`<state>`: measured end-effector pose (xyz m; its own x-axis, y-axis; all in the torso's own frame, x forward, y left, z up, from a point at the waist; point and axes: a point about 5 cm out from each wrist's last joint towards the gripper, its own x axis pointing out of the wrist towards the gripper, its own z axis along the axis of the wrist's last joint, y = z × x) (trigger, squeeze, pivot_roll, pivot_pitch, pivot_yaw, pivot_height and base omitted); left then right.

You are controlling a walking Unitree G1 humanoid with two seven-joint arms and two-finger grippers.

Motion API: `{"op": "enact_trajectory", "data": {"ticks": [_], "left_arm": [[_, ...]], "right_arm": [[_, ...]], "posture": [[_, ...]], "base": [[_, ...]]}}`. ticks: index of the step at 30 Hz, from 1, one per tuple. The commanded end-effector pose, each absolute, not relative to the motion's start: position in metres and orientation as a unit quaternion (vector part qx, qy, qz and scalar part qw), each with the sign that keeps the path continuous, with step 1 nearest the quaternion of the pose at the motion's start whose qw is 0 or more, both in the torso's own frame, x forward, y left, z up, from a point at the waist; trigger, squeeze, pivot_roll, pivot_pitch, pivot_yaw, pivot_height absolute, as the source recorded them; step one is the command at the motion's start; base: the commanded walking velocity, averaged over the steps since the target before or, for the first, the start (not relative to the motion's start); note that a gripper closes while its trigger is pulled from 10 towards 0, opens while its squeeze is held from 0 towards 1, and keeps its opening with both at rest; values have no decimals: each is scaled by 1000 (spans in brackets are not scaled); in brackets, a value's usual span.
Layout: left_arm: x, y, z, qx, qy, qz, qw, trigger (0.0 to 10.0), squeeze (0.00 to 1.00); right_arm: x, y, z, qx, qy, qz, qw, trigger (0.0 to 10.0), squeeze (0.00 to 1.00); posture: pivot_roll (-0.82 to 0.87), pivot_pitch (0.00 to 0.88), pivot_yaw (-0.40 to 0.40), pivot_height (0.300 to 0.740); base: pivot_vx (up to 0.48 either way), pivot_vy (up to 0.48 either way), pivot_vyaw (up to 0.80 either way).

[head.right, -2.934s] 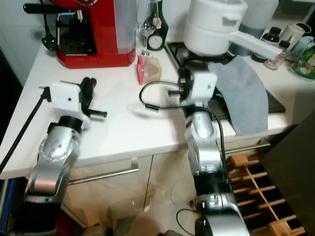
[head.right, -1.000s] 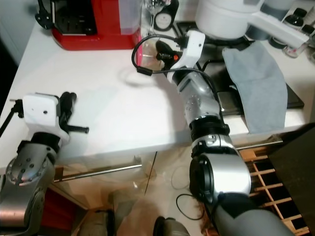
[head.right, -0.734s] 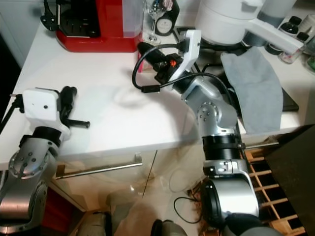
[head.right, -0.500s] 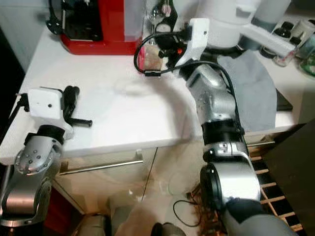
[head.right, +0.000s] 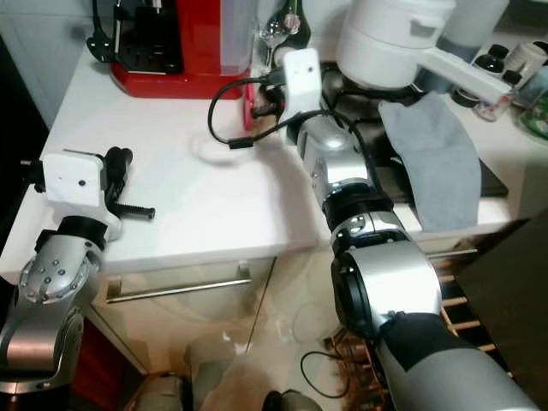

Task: Restocking fridge

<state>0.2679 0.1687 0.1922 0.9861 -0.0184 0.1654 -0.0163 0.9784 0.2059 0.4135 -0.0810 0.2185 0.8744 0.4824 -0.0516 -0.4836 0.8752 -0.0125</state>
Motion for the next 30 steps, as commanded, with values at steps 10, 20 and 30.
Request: {"op": "enact_trajectory", "data": {"ticks": [10,20,30], "left_arm": [[276,167,194,109,-85,-3,990,10000,0],[280,168,198,104,-95,0,990,10000,0],[274,166,197,109,-92,-4,990,10000,0]], "right_arm": [[400,-84,207,-10,86,405,910,10000,122],[363,-102,284,70,-41,487,870,10000,137],[413,-121,244,-80,-32,188,978,10000,133]], "posture": [[186,17,-113,740],[147,0,-107,740],[221,47,-120,740]], "base": [[0,0,0],[0,0,0],[0,0,0]]}}
